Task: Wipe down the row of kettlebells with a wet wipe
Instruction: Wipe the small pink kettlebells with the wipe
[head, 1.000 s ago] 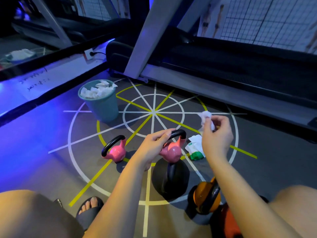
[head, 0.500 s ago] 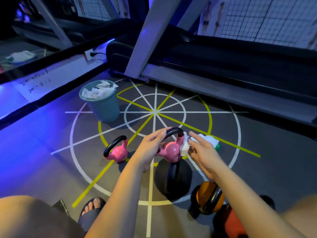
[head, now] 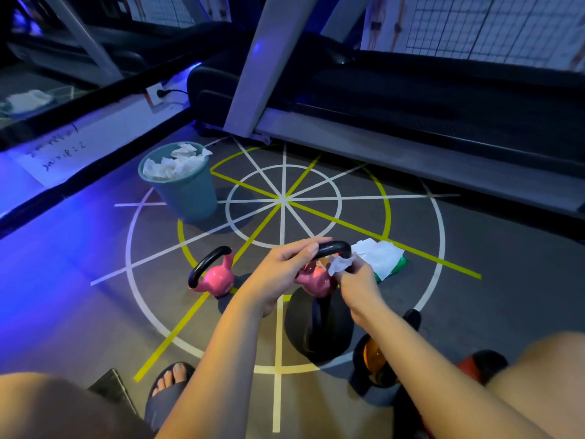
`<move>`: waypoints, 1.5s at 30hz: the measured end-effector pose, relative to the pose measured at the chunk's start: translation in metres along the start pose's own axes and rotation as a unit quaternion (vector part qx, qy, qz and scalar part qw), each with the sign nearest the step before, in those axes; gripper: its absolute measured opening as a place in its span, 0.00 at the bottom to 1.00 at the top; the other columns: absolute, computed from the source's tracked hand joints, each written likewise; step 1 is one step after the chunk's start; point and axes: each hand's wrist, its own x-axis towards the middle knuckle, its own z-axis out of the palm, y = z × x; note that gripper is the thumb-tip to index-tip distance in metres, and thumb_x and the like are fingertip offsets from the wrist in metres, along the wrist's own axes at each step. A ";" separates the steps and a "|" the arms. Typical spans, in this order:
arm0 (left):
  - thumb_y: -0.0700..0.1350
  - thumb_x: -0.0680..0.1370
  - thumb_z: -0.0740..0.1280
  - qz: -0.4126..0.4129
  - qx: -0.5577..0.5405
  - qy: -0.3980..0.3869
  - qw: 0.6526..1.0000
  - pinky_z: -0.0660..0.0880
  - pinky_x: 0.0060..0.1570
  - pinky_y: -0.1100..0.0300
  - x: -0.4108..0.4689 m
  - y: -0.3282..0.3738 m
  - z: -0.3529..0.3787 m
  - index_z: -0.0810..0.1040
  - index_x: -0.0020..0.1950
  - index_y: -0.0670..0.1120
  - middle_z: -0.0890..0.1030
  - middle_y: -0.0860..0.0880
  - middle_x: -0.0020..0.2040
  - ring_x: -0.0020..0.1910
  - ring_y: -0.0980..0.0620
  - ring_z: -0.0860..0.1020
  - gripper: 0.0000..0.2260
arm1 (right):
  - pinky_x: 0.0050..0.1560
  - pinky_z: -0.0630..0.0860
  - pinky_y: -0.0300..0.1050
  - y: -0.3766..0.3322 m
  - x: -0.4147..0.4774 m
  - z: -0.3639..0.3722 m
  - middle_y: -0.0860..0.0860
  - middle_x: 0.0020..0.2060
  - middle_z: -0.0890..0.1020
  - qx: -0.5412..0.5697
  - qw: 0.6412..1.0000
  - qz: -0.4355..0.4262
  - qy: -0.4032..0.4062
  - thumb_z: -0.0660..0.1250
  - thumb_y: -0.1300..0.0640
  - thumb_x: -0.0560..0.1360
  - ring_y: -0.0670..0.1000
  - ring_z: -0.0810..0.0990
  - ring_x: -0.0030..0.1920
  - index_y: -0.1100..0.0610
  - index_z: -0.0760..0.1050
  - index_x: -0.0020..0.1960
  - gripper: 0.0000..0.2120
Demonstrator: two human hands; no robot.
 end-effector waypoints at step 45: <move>0.61 0.81 0.64 0.003 0.102 0.123 0.987 0.71 0.34 0.66 0.013 -0.012 0.028 0.73 0.52 0.50 0.79 0.51 0.46 0.40 0.56 0.77 0.14 | 0.50 0.77 0.49 -0.077 -0.023 0.011 0.44 0.48 0.73 -0.465 0.852 -0.238 -0.041 0.65 0.67 0.75 0.51 0.73 0.54 0.51 0.69 0.54 0.14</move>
